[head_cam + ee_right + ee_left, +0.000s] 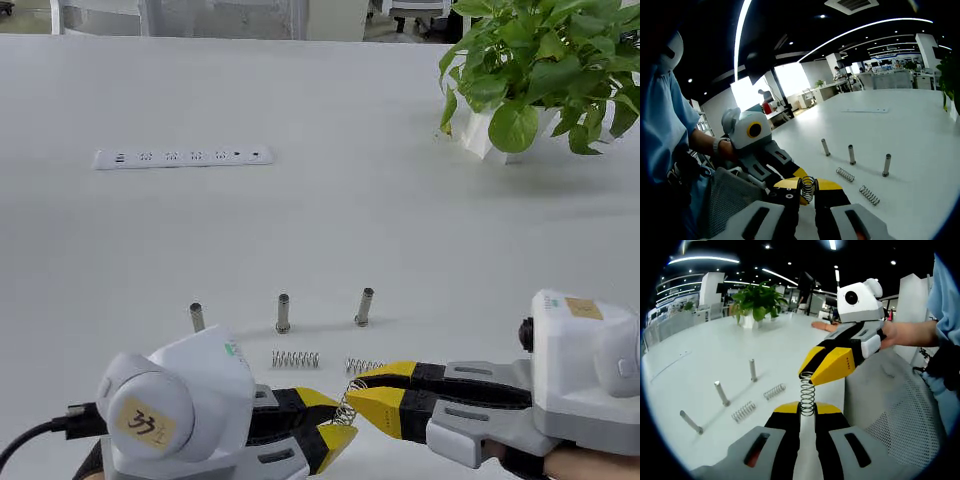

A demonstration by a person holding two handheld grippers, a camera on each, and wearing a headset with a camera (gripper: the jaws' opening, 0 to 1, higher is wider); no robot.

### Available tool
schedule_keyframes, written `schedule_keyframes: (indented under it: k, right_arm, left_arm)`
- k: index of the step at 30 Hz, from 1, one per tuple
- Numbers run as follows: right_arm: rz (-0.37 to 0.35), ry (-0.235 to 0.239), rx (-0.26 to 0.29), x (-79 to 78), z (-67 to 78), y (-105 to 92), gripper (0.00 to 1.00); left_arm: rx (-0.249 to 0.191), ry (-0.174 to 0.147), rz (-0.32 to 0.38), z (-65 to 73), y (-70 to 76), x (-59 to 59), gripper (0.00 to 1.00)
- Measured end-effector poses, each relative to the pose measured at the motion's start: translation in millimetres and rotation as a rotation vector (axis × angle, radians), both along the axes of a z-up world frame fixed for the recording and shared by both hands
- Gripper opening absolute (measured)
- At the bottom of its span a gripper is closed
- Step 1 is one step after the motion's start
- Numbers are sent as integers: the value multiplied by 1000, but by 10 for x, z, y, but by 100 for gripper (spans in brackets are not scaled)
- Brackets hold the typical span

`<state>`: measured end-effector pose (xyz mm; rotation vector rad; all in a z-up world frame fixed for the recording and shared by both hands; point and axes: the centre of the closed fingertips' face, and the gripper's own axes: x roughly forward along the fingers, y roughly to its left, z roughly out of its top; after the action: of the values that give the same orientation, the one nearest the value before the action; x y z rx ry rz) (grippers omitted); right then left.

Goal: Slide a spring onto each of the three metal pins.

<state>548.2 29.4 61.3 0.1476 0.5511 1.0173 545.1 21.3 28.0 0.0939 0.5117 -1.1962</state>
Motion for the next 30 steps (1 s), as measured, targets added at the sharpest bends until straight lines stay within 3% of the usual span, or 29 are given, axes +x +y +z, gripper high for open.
schedule_keyframes:
  k: [5, 8, 9, 12, 14, 17, 24, 30]
  right_arm:
    - [33, -16, -39, -43, -35, -5, 9]
    - [53, -22, -102, -49, -83, -52, 35]
    - [68, -38, -137, -45, -97, -86, 36]
    - [137, -75, -205, -60, -53, -141, 28]
    - [172, -88, -246, -61, -43, -162, 30]
    - [281, -129, -340, -110, -36, -169, 31]
    - [461, -152, -418, -222, 18, -107, 29]
    - [637, -186, -534, -303, -34, -85, 24]
  left_arm:
    - [2, -5, -10, 1, 3, -28, 7]
    - [17, -17, -24, -10, 10, -36, 7]
    - [24, -20, -29, -16, 11, -39, 7]
    - [70, -51, -66, -56, 19, -60, 7]
    - [87, -65, -87, -68, 16, -80, 7]
    - [109, -83, -122, -87, 3, -117, 7]
    - [131, -102, -167, -102, -10, -183, 7]
    - [140, -116, -189, -101, -26, -197, 7]
